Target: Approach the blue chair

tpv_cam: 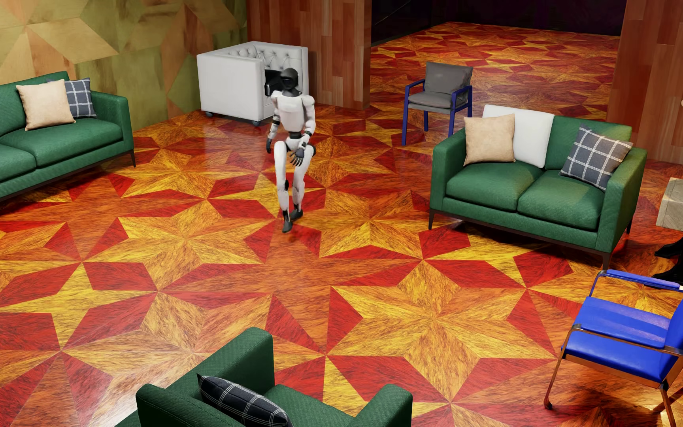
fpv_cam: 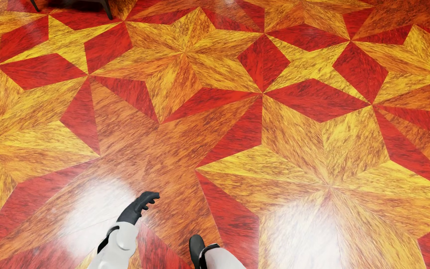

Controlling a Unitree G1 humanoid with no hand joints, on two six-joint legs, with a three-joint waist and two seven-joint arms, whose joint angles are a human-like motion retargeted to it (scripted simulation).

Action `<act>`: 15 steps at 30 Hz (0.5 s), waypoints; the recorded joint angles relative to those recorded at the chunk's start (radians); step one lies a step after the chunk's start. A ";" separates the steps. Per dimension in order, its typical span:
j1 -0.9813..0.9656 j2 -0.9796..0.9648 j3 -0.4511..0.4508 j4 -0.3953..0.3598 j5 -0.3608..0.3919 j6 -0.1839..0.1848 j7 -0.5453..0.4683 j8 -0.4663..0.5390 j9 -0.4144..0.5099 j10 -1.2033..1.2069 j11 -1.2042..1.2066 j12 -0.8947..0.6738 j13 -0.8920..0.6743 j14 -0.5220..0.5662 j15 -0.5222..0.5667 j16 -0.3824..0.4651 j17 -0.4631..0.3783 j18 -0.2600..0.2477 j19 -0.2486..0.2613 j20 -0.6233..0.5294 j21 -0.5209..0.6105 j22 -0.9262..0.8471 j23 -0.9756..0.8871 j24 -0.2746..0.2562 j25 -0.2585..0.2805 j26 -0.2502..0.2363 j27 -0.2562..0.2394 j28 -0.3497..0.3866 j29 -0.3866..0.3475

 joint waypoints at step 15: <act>-0.508 0.528 0.128 0.509 -0.272 0.103 0.189 -0.496 -0.019 0.601 -0.118 0.345 -0.652 0.239 -0.333 0.221 -0.171 -0.145 -0.298 0.251 0.019 0.195 0.040 -0.159 -0.010 0.115 -0.223 0.070 -0.232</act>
